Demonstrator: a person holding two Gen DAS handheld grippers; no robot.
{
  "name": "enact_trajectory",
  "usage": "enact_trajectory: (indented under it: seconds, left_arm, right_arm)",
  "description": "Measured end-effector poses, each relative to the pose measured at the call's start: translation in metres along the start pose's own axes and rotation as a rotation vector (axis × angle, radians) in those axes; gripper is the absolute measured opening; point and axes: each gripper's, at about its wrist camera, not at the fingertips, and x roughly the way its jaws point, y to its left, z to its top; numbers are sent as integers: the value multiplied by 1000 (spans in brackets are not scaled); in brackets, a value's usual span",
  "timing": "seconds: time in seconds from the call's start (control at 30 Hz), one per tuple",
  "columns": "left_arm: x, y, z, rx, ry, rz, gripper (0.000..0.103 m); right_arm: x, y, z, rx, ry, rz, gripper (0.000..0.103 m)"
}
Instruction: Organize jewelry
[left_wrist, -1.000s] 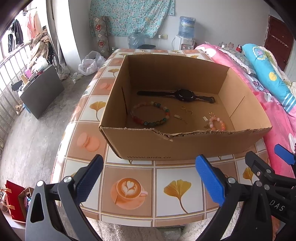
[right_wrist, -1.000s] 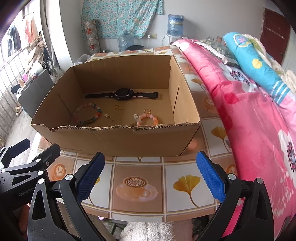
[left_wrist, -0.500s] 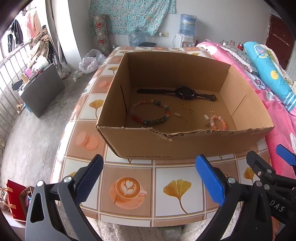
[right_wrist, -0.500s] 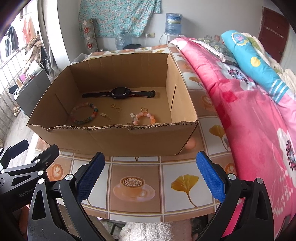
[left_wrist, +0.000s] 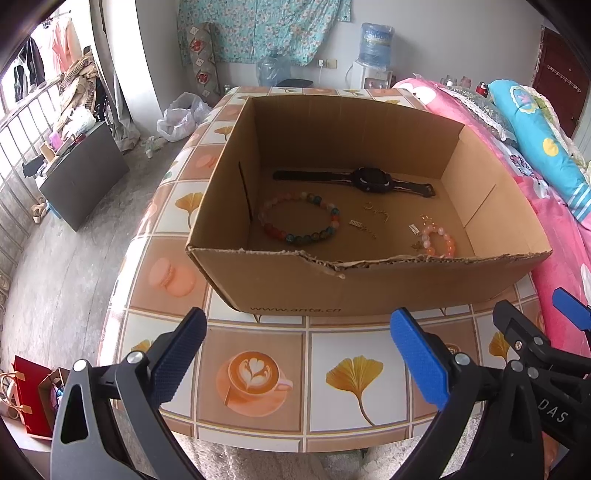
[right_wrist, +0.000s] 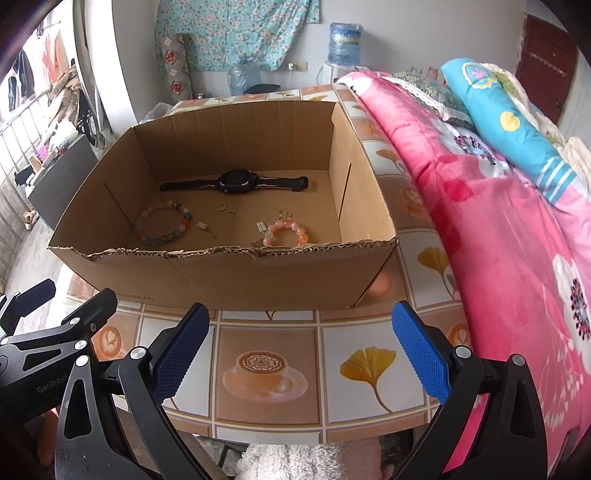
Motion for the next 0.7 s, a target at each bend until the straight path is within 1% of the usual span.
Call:
enact_trajectory:
  seconds: [0.7]
  left_arm:
    - [2,1,1,-2,4,-4,98]
  right_arm:
    - [5,-2,1,0,2,-6,95]
